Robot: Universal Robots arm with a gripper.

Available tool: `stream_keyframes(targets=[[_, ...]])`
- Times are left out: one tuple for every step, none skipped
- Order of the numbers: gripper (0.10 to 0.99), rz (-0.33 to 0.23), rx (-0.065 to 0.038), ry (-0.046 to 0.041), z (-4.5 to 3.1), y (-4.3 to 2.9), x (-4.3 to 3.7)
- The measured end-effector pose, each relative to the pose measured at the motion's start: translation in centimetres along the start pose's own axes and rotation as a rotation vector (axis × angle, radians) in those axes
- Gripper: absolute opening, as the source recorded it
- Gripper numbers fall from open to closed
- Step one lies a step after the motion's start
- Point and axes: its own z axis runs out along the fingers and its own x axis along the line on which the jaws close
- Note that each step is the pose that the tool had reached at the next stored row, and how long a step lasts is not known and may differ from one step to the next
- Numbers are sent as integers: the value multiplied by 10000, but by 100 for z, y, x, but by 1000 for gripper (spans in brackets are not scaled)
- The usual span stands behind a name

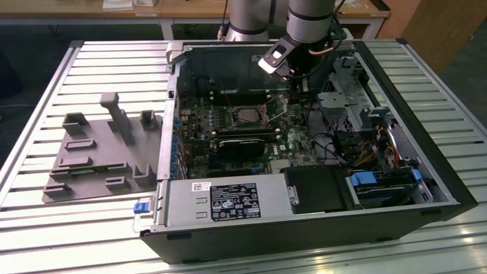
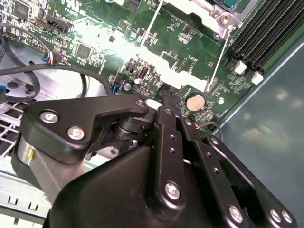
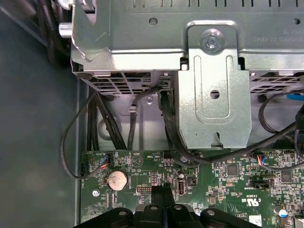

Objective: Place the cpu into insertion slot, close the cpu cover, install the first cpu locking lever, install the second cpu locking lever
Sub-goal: 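Close the cpu cover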

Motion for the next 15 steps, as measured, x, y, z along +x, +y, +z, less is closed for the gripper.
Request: stream_keyframes(targets=[[102, 1, 90, -4, 0, 2, 0], [102, 3, 196, -11, 0, 5, 0], [102, 4, 313, -14, 1, 9, 0], [102, 5, 435, -17, 2, 13, 1], [102, 6, 535, -21, 3, 16, 1], [102, 7, 654, -25, 3, 20, 1], [102, 7, 757, -29, 4, 23, 1], [102, 8, 845, -32, 4, 25, 1], [102, 8, 887, -36, 4, 26, 1], [102, 8, 888, -35, 4, 25, 1], [102, 9, 890, -36, 4, 25, 1], [102, 9, 890, -36, 4, 25, 1], [102, 9, 891, -37, 3, 25, 1], [102, 9, 891, -36, 4, 25, 1], [102, 8, 891, -35, 4, 25, 1]])
